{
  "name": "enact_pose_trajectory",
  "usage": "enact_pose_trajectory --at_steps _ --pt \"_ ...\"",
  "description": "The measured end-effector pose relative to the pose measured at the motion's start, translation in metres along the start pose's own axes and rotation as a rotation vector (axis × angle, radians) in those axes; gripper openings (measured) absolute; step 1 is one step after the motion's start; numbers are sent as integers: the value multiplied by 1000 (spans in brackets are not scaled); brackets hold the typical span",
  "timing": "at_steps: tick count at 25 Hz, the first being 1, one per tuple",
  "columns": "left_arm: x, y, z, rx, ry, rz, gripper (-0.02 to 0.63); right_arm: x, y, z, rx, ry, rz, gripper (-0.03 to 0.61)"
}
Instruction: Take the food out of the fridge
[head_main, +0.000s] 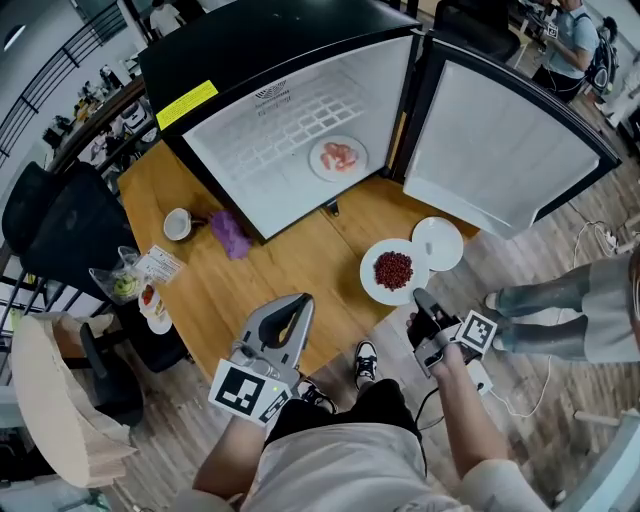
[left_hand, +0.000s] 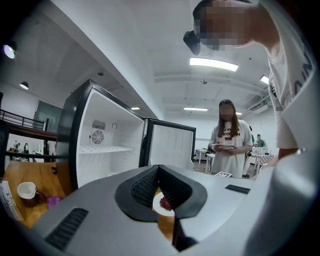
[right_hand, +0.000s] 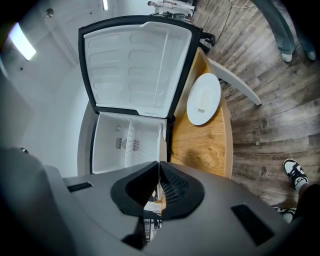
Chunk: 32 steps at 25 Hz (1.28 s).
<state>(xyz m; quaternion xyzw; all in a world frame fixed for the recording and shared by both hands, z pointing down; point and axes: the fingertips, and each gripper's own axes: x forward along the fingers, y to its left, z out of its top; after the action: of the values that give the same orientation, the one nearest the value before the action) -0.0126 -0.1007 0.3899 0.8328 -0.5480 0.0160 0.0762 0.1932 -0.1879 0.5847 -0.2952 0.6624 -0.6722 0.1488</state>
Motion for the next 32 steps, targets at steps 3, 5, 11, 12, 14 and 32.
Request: enact_pose_trajectory --at_steps 3,5,11,12,14,32 --pt "2 1 -3 -1 13 4 8 -3 -25 3 24 -7 -43 28" --pt "3 2 -5 -1 21 8 8 -2 -35 3 33 -5 -60 28" --pt "7 5 -10 -3 35 11 8 5 -54 5 47 5 -87 28" --pt "8 5 -10 -2 37 11 8 5 -57 5 49 4 -93 28" --pt "10 6 -10 0 40 11 7 7 -61 6 56 3 -103 28" --pt "8 10 -17 -7 55 26 8 5 -83 14 44 31 -264 31"
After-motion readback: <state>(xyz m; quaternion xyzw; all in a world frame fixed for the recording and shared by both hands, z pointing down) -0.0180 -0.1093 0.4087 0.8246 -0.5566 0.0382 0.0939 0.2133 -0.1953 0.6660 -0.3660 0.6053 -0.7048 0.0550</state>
